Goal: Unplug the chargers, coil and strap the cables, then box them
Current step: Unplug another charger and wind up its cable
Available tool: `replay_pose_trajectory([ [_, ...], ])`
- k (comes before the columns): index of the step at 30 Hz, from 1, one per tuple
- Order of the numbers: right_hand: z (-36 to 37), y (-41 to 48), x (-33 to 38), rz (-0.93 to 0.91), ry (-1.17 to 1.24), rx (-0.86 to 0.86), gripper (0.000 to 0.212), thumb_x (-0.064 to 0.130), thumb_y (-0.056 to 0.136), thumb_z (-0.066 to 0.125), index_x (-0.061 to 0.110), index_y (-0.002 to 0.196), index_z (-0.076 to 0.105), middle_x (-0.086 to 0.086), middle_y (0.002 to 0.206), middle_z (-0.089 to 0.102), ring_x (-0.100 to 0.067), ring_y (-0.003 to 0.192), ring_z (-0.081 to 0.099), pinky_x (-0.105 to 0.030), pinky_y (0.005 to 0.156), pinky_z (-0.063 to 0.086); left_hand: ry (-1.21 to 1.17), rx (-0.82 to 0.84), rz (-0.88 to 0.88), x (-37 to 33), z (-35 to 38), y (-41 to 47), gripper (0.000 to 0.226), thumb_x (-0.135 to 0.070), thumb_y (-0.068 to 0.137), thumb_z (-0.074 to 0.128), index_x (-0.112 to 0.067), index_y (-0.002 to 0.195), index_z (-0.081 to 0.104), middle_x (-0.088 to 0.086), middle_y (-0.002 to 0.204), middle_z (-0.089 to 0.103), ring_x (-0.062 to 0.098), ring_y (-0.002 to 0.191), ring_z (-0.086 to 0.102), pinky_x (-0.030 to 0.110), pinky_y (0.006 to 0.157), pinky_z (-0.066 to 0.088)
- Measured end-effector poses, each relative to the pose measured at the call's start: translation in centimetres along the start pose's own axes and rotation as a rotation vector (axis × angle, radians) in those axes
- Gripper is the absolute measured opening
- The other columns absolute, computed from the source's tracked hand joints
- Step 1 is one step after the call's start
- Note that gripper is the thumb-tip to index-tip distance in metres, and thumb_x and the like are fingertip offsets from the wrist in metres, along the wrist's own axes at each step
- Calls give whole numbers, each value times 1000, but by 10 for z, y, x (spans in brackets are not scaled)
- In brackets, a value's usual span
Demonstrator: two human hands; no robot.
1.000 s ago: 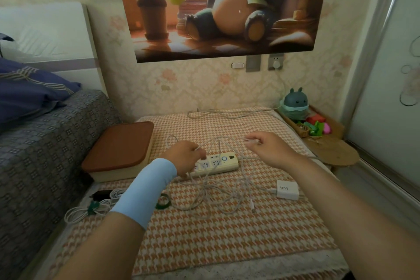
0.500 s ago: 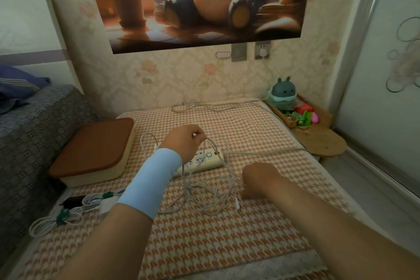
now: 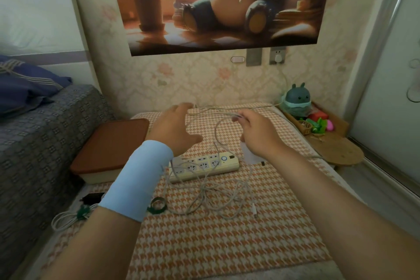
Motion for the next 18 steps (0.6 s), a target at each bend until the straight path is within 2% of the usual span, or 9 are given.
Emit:
replay_pose_trajectory([
  [3,-9,1,54,-135,136,-33,22,20,108,42,28,99,62,13,63,56,-16,55,50,-32,56,36,-210,-29,119,-25,-16,-10,98,-37,74,84,-33,152,23,-4,156,35,18,140,35,39,113,35],
  [5,-16,1,80,-184,265,-62,23,20,107,42,27,96,61,23,60,53,-5,55,44,-32,59,40,-419,-23,172,-31,-26,-15,91,-27,77,83,-32,149,28,-4,150,44,10,137,42,35,111,38],
  [7,-23,-4,103,-235,343,-81,22,21,106,42,24,97,62,23,59,50,-2,54,42,-32,59,38,-623,30,207,-31,-36,-20,77,-17,82,79,-25,146,37,-3,140,55,2,127,52,29,103,47],
  [9,-28,-12,124,-298,331,-96,21,19,106,42,21,99,62,22,60,50,-1,53,44,-26,58,37,-741,97,196,-29,-46,-27,63,-14,86,74,-21,141,44,0,122,69,6,112,65,26,93,52],
  [10,-30,-15,132,-317,319,-105,21,18,107,42,20,99,62,23,61,51,0,55,46,-23,58,37,-771,123,195,-28,-51,-30,56,-15,88,71,-20,138,47,3,106,75,13,101,71,30,91,54],
  [12,-33,-21,143,-347,314,-125,21,16,107,42,22,100,62,25,63,53,0,57,47,-24,59,40,-784,128,197,-25,-58,-35,47,-17,91,69,-21,133,50,6,75,73,25,77,73,43,86,58],
  [14,-34,-26,151,-369,306,-134,21,16,107,43,23,100,62,19,66,55,-5,58,47,-35,57,45,-805,80,157,-20,-64,-37,52,-17,88,71,-28,134,48,6,68,66,27,61,65,50,78,60],
  [16,-33,-30,160,-402,280,-139,21,17,106,44,24,101,63,6,73,60,-19,61,53,-42,61,47,-863,58,111,-17,-67,-36,55,-16,86,73,-42,128,50,6,71,61,21,52,56,43,59,60],
  [18,-35,-32,169,-452,234,-173,20,18,106,44,22,104,63,0,80,63,-21,67,57,-43,64,48,-745,50,105,-19,-69,-33,34,-23,88,71,-42,114,60,-2,61,56,10,45,49,29,47,48],
])
Point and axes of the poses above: each hand's wrist, its own y-axis towards the middle knuckle, its own z-axis out of the palm, x = y × z, the point moved 8 cm from there along y, towards the middle knuckle
